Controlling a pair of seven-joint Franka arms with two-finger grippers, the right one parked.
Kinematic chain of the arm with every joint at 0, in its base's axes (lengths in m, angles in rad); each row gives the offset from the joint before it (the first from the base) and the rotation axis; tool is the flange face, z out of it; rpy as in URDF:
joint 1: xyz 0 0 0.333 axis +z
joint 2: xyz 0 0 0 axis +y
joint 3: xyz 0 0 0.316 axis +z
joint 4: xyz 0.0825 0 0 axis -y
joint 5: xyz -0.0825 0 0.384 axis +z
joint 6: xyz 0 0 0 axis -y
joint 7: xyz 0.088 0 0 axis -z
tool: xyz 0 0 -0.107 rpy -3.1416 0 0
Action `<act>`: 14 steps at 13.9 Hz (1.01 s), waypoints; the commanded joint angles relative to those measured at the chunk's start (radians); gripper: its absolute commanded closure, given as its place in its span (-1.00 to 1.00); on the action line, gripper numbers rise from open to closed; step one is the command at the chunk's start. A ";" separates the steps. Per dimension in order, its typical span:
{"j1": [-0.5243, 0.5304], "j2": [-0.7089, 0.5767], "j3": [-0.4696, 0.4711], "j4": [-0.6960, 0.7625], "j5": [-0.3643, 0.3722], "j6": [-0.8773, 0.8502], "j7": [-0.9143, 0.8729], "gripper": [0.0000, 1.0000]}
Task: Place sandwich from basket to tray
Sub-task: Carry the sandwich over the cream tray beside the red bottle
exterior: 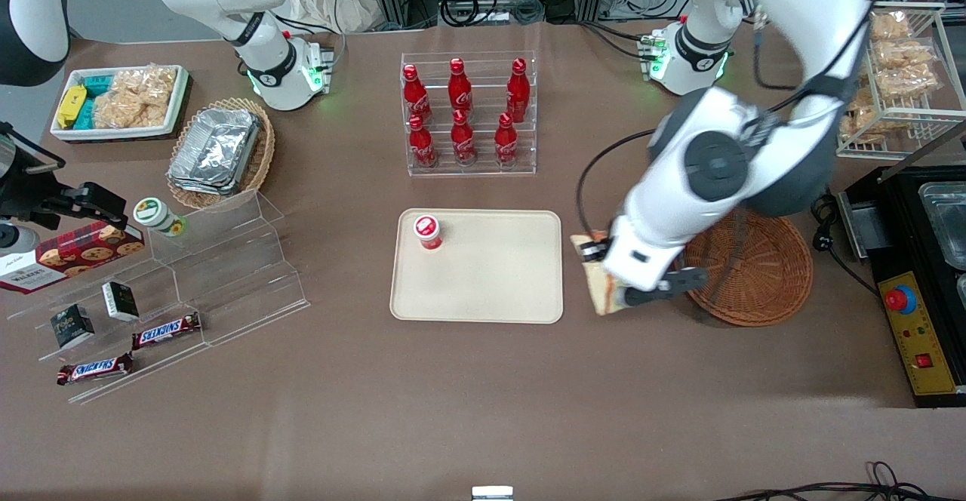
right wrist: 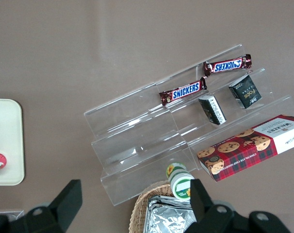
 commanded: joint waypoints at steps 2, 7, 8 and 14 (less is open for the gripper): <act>-0.095 0.134 0.004 0.036 0.081 0.095 -0.091 1.00; -0.165 0.285 0.002 0.004 0.233 0.206 -0.117 1.00; -0.205 0.286 0.013 -0.003 0.234 0.205 -0.126 1.00; -0.219 0.287 0.016 -0.032 0.245 0.195 -0.169 -1.00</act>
